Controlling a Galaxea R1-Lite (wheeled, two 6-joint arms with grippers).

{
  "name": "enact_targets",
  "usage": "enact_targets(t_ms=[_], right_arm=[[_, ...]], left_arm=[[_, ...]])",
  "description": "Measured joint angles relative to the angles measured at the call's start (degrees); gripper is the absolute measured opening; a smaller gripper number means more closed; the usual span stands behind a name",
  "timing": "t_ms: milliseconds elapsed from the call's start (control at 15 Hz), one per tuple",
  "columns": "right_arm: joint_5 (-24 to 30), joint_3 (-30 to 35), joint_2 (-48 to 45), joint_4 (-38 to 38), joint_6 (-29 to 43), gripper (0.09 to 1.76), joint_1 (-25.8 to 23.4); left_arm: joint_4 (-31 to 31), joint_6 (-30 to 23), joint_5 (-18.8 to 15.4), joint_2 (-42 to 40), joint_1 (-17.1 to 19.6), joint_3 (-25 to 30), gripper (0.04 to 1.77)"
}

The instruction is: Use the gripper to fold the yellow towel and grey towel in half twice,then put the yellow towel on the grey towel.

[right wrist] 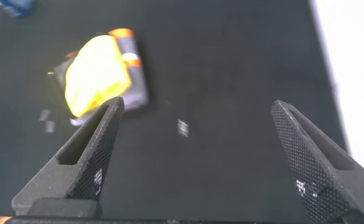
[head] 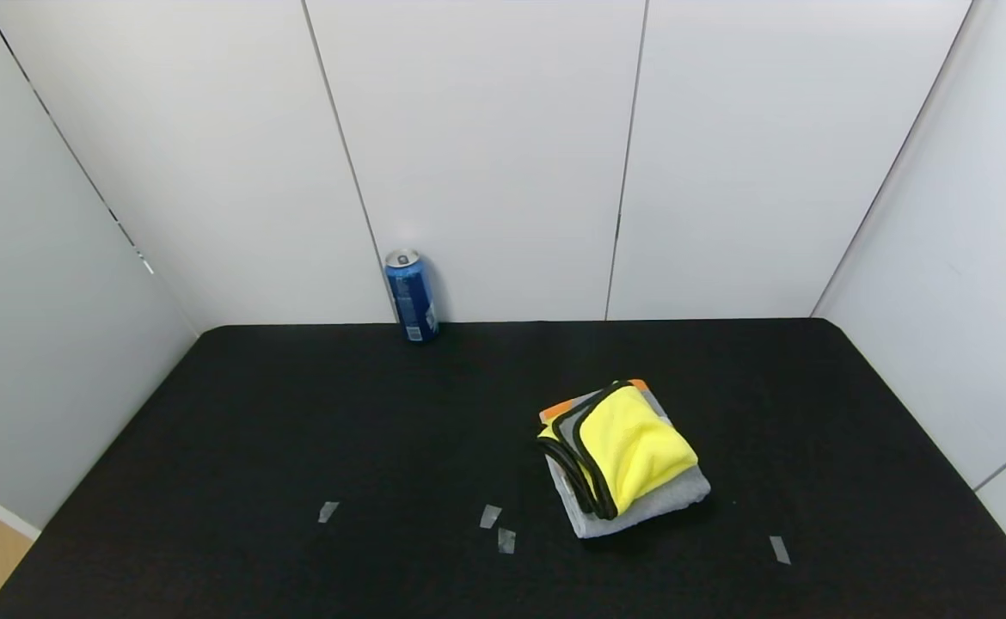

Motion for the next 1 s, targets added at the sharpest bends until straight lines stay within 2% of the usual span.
enact_targets(t_ms=[200, 333, 533, 667, 1000], right_arm=[[-0.1, 1.2, -8.2, 6.0, 0.1, 1.7, -1.9], [-0.1, 1.6, -13.6, 10.1, 0.0, 1.7, -2.3], [0.0, 2.3, -21.5, 15.9, -0.3, 1.7, -2.3], [0.0, 3.4, -27.2, 18.8, -2.1, 1.7, -1.9], [-0.3, 8.7, -40.5, 22.0, -7.9, 1.7, -1.9]], left_arm=[[7.5, 3.6, -0.5, -9.5, 5.9, 0.1, 1.72], [11.7, 5.6, -2.2, -14.6, 10.3, -0.2, 1.72], [18.4, 6.8, -11.2, -20.9, 17.7, -1.3, 1.72], [20.4, 6.9, -13.6, -24.1, 19.2, -1.9, 1.72], [21.5, 6.8, -13.5, -31.3, 19.0, 0.3, 1.72]])
